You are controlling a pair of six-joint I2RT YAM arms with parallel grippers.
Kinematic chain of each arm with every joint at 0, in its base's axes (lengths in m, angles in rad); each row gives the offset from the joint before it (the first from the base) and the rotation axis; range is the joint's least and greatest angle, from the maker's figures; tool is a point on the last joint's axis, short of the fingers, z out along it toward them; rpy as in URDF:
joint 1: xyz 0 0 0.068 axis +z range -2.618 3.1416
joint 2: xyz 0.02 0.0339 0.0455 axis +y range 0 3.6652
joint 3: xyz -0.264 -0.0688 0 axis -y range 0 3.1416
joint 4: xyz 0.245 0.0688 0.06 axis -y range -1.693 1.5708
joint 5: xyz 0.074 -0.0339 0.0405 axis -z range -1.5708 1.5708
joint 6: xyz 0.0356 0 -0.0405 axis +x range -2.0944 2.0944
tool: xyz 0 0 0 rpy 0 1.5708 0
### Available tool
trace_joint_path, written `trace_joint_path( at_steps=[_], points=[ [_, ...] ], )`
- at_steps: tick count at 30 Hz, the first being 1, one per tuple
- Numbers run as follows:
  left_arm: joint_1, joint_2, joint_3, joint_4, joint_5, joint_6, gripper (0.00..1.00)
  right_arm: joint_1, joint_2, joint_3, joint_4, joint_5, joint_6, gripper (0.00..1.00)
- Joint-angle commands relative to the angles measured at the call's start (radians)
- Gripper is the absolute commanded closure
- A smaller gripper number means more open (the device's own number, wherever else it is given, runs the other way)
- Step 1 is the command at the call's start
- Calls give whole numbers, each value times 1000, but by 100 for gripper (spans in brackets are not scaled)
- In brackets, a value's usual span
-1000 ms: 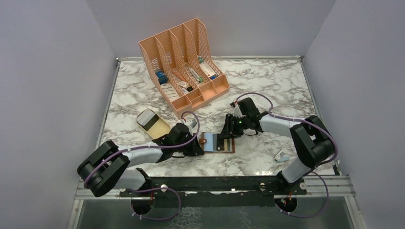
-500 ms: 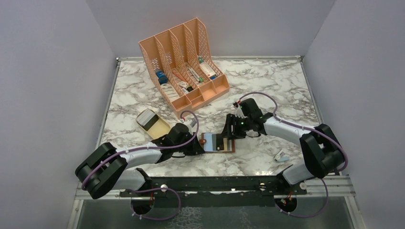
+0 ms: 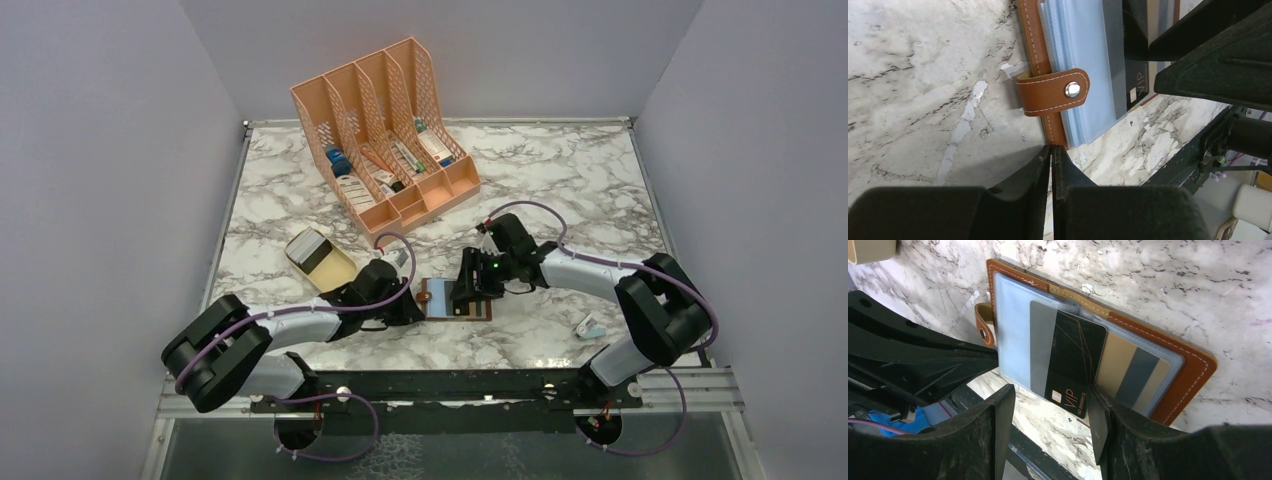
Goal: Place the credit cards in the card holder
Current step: Insert the credit card into the card holder.
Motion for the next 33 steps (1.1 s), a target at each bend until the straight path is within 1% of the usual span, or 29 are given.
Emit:
trace_joint_path(
  at_steps=[1,15,18,24,33],
  points=[
    [-4,29,-1,1,-27,16,90,25,32,8,42,21,21,45],
    [-3,38,6,8,-21,23,90,52,42,8,126,-38,17,45],
    [-3,34,4,9,-21,16,90,52,19,11,99,-7,18,46],
    [-4,23,1,10,-20,11,90,53,-50,-32,98,72,60,45],
    [-3,31,4,11,-14,17,90,54,7,-24,127,54,73,44]
  ],
)
